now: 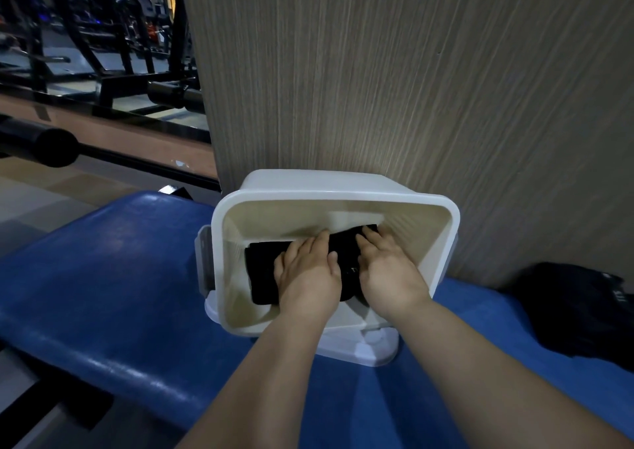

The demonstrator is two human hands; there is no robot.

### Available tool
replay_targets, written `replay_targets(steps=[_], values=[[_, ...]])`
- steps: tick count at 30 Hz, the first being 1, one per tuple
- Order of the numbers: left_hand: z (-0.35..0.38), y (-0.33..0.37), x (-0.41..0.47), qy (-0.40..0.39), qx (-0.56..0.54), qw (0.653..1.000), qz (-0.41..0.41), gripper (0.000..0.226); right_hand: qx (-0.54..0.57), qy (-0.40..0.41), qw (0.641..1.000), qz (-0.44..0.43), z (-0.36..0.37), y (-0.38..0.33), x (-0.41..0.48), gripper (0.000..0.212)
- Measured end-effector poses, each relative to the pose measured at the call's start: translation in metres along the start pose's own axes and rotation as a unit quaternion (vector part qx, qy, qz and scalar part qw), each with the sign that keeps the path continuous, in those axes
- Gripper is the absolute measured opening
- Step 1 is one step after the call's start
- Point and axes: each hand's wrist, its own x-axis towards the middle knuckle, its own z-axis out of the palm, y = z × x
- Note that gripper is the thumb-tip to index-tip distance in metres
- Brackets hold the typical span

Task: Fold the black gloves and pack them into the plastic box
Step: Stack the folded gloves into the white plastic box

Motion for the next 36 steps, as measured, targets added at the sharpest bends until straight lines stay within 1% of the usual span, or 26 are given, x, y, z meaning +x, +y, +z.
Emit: replay_targets(steps=[2, 4, 6, 10, 14, 17, 22, 24, 27, 33, 36], values=[[-0.001, 0.001, -0.001, 0.019, -0.034, 0.999, -0.007, 0.042, 0.004, -0.015, 1.000, 0.007, 0.000, 0.002, 0.003, 0.049], [-0.001, 0.000, -0.001, 0.029, -0.042, 0.999, 0.006, 0.037, 0.008, -0.042, 0.999, 0.020, 0.001, 0.001, 0.005, 0.050], [0.001, -0.003, 0.001, 0.015, -0.032, 0.999, 0.023, 0.037, 0.006, -0.061, 0.998, 0.026, 0.001, 0.000, 0.006, 0.051], [0.005, -0.007, 0.002, -0.024, 0.015, 0.999, 0.033, 0.042, 0.014, -0.100, 0.994, 0.039, 0.000, 0.001, 0.002, 0.052], [0.004, -0.006, 0.001, -0.042, 0.035, 0.998, 0.028, 0.044, 0.021, -0.089, 0.995, 0.052, -0.002, -0.001, 0.000, 0.048], [0.005, -0.007, 0.002, -0.045, 0.033, 0.998, 0.024, 0.044, 0.015, -0.096, 0.994, 0.054, -0.004, -0.005, 0.000, 0.044], [0.003, -0.005, 0.002, -0.045, 0.014, 0.999, 0.023, 0.043, 0.034, -0.088, 0.994, 0.062, -0.001, -0.002, 0.000, 0.047], [0.002, -0.004, 0.000, -0.036, -0.001, 0.999, 0.015, 0.043, 0.058, -0.068, 0.994, 0.063, 0.001, 0.000, 0.000, 0.049], [-0.002, 0.000, -0.007, -0.004, -0.025, 1.000, 0.007, 0.043, 0.102, -0.002, 0.992, 0.072, -0.002, 0.000, -0.005, 0.050], [-0.013, 0.005, -0.027, 0.057, -0.032, 0.997, 0.037, 0.042, 0.093, 0.067, 0.993, 0.032, -0.020, -0.005, -0.030, 0.045], [-0.015, 0.012, -0.044, 0.067, -0.046, 0.996, 0.023, 0.039, 0.106, 0.099, 0.989, 0.011, -0.032, 0.000, -0.059, 0.040]])
